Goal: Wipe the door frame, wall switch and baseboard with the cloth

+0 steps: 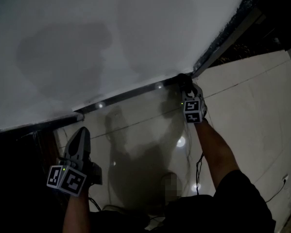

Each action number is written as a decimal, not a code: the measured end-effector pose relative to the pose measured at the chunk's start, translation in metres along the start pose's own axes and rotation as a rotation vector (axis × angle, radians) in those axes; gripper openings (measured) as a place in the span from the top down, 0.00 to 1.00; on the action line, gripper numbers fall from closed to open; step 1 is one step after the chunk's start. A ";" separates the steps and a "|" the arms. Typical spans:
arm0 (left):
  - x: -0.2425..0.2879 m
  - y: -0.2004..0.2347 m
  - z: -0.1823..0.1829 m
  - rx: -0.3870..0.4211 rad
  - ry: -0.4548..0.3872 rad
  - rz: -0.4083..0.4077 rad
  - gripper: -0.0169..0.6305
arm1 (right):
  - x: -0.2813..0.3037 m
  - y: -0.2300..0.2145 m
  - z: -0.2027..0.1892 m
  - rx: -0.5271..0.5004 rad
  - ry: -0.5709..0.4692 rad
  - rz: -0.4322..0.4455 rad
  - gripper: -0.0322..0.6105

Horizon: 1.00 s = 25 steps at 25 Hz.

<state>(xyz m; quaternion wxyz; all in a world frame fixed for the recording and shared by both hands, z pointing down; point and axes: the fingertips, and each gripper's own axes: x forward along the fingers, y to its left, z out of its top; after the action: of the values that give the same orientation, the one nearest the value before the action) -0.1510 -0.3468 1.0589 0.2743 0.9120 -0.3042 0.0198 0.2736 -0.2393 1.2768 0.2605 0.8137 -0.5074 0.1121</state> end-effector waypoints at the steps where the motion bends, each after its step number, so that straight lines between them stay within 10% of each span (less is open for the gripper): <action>1: -0.001 0.001 -0.003 0.002 0.009 0.002 0.99 | 0.000 -0.008 -0.003 0.015 0.007 -0.019 0.82; 12: -0.027 0.028 0.015 -0.063 -0.042 0.044 0.99 | -0.010 -0.049 -0.027 0.166 0.111 -0.188 0.82; 25: -0.058 0.009 0.042 0.092 -0.066 -0.018 0.99 | -0.067 0.024 0.030 0.165 -0.015 -0.022 0.82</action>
<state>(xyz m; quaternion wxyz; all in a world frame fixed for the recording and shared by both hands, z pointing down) -0.2092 -0.3431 1.0155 0.2221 0.9266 -0.3034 0.0014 0.2187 -0.2125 1.2290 0.1901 0.8388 -0.4892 0.1446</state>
